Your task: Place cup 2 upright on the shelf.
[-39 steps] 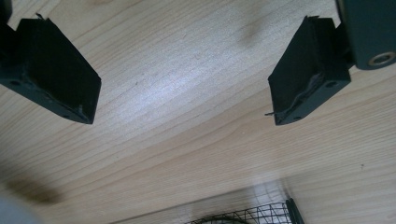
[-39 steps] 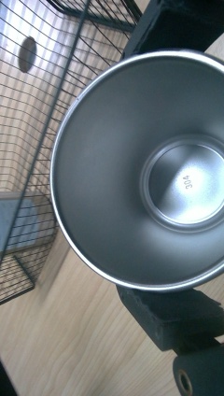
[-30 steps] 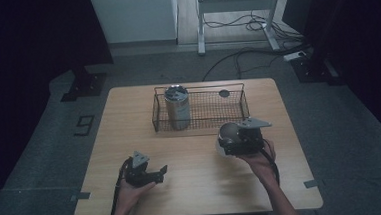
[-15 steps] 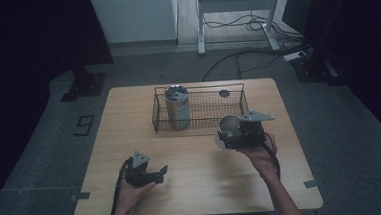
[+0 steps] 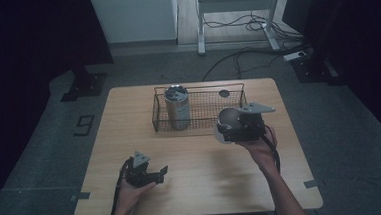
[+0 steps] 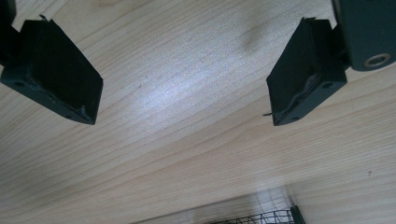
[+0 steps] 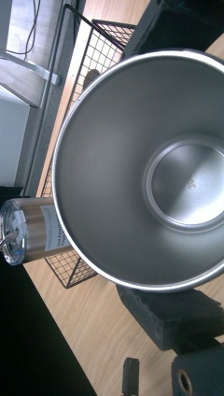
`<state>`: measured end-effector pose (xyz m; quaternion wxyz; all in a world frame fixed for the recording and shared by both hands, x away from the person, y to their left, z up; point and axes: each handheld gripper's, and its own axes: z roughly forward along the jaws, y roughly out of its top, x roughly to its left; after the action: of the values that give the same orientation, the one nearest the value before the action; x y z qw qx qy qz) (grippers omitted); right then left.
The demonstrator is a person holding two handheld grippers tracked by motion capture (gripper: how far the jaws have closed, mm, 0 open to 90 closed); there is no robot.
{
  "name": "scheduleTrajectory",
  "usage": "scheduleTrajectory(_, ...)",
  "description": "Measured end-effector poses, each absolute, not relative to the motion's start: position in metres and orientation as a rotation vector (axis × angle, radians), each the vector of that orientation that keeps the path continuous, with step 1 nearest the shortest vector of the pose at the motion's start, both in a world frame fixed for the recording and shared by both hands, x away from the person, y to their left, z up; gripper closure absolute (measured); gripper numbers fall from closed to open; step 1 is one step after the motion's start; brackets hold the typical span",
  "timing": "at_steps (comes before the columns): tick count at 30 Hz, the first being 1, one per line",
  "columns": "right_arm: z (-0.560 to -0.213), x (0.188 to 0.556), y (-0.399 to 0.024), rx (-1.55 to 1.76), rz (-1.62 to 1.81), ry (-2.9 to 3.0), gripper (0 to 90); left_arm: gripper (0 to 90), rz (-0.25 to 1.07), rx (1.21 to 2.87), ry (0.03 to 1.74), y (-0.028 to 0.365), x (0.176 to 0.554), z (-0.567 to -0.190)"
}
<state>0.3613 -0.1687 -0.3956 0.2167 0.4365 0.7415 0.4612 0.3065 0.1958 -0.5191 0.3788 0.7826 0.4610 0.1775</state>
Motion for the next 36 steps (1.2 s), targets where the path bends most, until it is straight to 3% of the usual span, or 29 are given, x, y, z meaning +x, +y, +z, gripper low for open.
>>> scheduleTrajectory(36,-0.36,0.379,-0.168,1.216,1.297,2.013,5.8,11.3,0.447,2.001,1.169,0.195,0.306,-0.519)
